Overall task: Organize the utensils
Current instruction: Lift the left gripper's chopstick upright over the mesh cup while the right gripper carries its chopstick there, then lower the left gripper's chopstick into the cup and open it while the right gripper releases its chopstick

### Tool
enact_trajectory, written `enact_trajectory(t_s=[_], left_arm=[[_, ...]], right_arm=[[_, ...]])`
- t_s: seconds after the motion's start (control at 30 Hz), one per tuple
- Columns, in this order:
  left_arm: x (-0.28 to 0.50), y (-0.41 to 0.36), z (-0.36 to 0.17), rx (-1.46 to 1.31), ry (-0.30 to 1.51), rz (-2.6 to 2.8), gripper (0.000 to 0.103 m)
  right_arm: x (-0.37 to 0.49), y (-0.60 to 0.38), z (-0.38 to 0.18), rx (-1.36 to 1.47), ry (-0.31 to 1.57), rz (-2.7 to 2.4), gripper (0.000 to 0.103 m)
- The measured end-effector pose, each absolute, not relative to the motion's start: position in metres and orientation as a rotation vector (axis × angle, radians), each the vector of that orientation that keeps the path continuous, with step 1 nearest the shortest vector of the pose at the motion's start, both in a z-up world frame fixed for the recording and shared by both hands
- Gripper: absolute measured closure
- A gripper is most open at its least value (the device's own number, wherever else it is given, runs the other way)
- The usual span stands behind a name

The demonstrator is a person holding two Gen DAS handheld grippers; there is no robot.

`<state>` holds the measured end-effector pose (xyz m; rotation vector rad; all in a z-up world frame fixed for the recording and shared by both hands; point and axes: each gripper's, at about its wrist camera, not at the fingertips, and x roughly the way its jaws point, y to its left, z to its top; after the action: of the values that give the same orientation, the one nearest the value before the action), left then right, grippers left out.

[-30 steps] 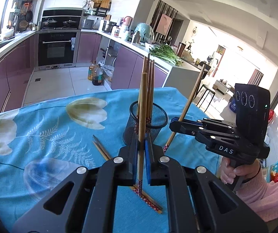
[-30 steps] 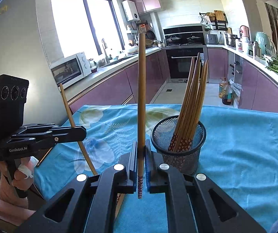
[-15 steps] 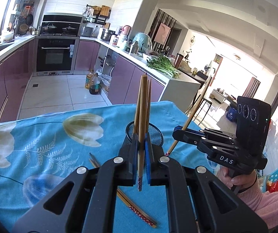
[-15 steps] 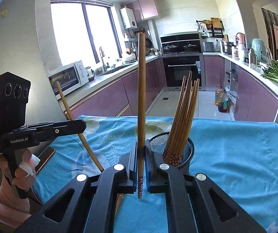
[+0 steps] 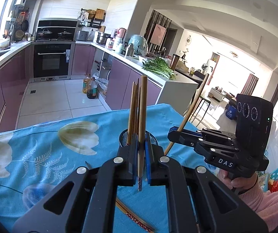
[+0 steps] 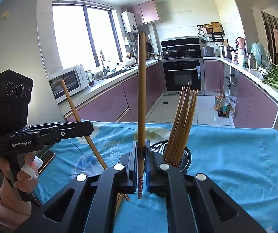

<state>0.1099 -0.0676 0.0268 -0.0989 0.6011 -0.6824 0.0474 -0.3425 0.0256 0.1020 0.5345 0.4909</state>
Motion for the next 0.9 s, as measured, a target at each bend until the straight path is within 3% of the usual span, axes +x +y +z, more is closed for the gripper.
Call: enact_trajectory(t_s=[0.9], left_arm=[[0.115,-0.083,0.046,-0.063,0.559,-0.695,0.096]], right_arm=[[0.048,-0.343,0.035,0.092,0.504,0.49,0.097]])
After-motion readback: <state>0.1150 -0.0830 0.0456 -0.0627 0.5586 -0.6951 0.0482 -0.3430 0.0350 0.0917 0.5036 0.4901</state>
